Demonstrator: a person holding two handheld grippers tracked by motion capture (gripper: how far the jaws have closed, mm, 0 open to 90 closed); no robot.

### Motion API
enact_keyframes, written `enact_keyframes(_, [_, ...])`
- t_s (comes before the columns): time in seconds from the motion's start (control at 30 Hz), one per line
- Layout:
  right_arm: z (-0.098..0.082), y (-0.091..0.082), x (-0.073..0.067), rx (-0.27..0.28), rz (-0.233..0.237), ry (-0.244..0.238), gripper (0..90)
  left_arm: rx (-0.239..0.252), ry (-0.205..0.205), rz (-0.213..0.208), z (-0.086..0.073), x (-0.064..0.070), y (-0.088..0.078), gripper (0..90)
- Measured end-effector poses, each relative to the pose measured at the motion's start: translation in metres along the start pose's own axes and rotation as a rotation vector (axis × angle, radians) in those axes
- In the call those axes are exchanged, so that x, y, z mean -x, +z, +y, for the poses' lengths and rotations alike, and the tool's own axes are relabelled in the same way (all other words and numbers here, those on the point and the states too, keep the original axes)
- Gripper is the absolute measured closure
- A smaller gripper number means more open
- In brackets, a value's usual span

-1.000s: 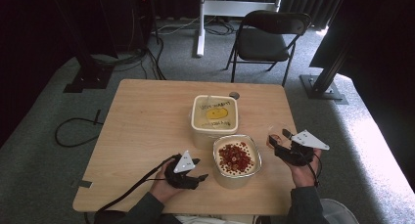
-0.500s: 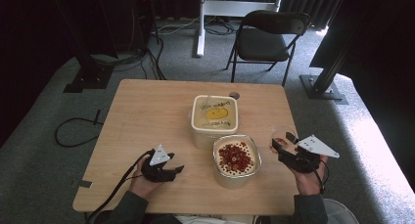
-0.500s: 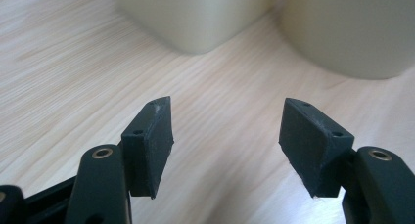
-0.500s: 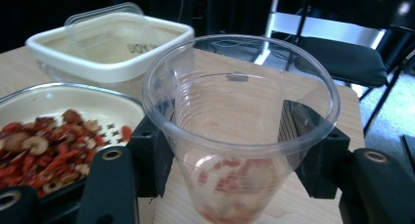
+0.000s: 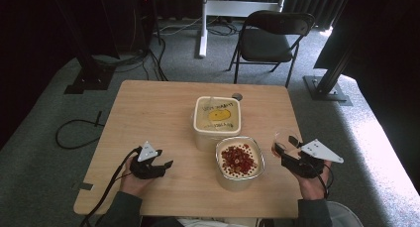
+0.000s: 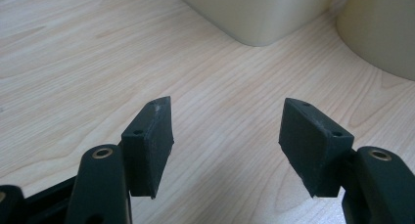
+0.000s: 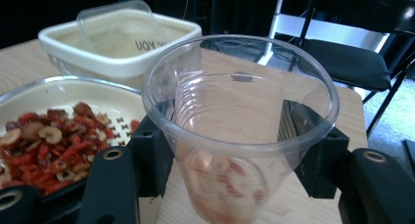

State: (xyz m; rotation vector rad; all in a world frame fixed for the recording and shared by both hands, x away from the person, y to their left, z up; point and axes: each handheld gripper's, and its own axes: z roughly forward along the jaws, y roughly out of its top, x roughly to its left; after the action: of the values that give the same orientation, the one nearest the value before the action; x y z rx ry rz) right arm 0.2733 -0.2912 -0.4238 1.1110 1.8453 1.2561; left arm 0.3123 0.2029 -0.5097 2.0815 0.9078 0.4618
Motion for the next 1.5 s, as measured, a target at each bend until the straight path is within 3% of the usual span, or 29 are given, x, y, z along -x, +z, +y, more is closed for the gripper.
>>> enact_keyframes(0.1, [-0.002,0.0,0.0,-0.002,0.008,0.018,40.1,0.002,0.005,0.008,0.0,-0.003,-0.003,37.9])
enact_keyframes(0.17, [0.0,0.003,-0.007,0.006,0.0,-0.014,40.2,-0.001,0.002,0.02,0.0,-0.005,-0.003,37.9])
enact_keyframes(0.27, [0.002,0.003,-0.006,0.013,0.004,-0.008,40.3,0.001,-0.004,0.024,-0.002,-0.008,-0.005,38.1])
enact_keyframes(0.33, [0.004,0.005,-0.011,-0.002,-0.023,-0.057,40.4,-0.006,-0.013,0.032,-0.005,-0.011,-0.003,38.2])
enact_keyframes(0.6, [0.016,0.01,-0.023,-0.01,-0.101,-0.17,40.6,-0.039,-0.046,0.063,-0.015,-0.026,0.002,38.6])
enact_keyframes(0.7, [0.02,0.009,-0.023,-0.009,-0.101,-0.184,40.6,-0.052,-0.064,0.078,-0.019,-0.032,0.004,38.9])
enact_keyframes(0.8, [0.023,0.009,-0.027,-0.016,-0.128,-0.234,40.6,-0.056,-0.072,0.081,-0.021,-0.035,0.005,38.9])
enact_keyframes(1.07, [0.029,0.008,-0.031,-0.017,-0.132,-0.275,40.7,-0.073,-0.073,0.085,-0.023,-0.036,0.008,39.0])
enact_keyframes(1.1, [0.031,0.007,-0.035,-0.022,-0.138,-0.307,40.7,-0.075,-0.072,0.083,-0.023,-0.036,0.009,38.9])
enact_keyframes(1.3, [0.037,0.006,-0.041,-0.024,-0.139,-0.361,40.7,-0.076,-0.074,0.08,-0.023,-0.036,0.01,39.0])
enact_keyframes(1.5, [0.04,0.007,-0.049,-0.041,-0.168,-0.461,40.8,-0.077,-0.072,0.081,-0.023,-0.036,0.01,39.0])
